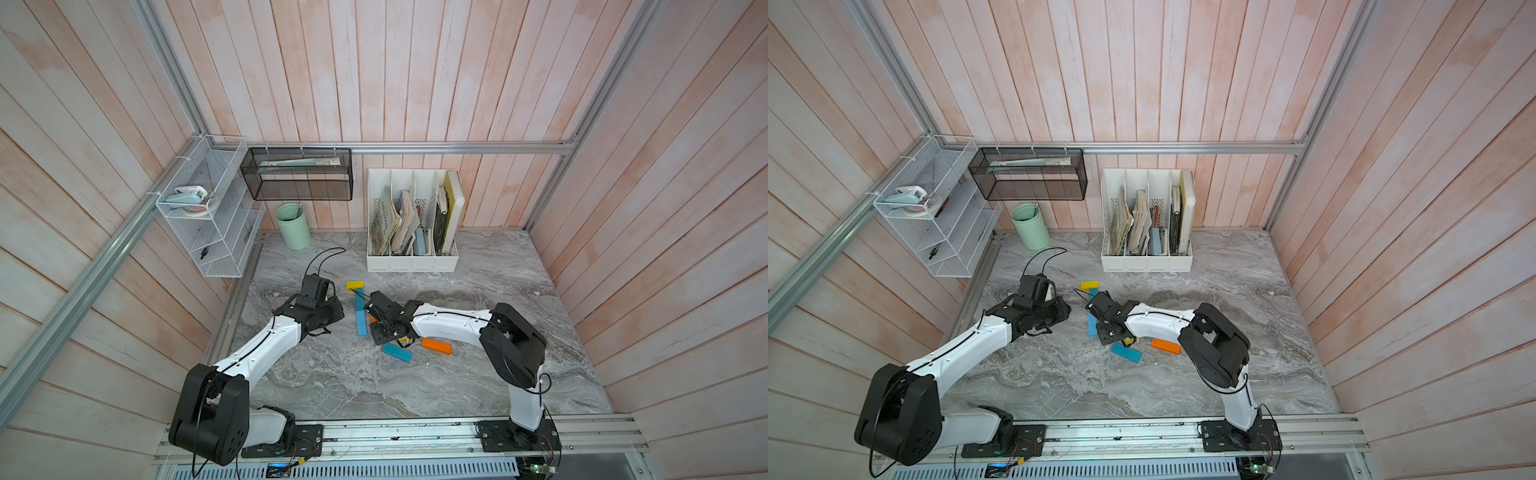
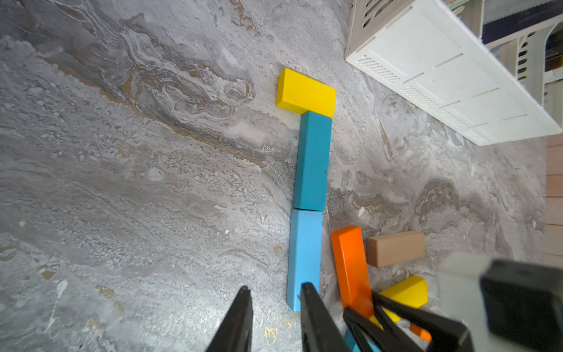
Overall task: Assemble a giraffe with building blocks
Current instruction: Pick up the building block from the center of the board.
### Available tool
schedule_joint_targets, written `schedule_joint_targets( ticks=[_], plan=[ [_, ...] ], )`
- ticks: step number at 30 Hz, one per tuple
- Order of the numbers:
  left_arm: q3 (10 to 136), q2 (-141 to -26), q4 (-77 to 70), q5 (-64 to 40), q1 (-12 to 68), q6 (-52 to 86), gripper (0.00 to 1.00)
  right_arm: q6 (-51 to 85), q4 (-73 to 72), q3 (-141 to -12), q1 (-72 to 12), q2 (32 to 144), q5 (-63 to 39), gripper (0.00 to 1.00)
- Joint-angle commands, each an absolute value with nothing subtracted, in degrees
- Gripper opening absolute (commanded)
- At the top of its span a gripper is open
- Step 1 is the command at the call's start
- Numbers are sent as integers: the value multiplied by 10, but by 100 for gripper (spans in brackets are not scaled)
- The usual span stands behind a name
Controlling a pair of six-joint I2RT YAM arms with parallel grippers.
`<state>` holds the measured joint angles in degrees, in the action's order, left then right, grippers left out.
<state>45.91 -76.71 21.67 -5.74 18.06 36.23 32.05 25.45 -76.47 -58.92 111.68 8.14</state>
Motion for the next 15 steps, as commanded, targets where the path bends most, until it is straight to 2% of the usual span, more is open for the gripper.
schedule_joint_targets(
  ticks=[1,7,12,15],
  plan=[
    [445,-755,199,-68,178,373,30,423,282,-763,-640,1070,106,13],
    [443,-742,206,-74,170,394,25,584,252,-771,-698,1060,84,4],
    [431,-723,206,-77,122,401,25,666,260,-792,-731,1069,137,1],
    [441,-725,217,-83,101,400,25,698,317,-835,-732,1103,157,0]
  ],
)
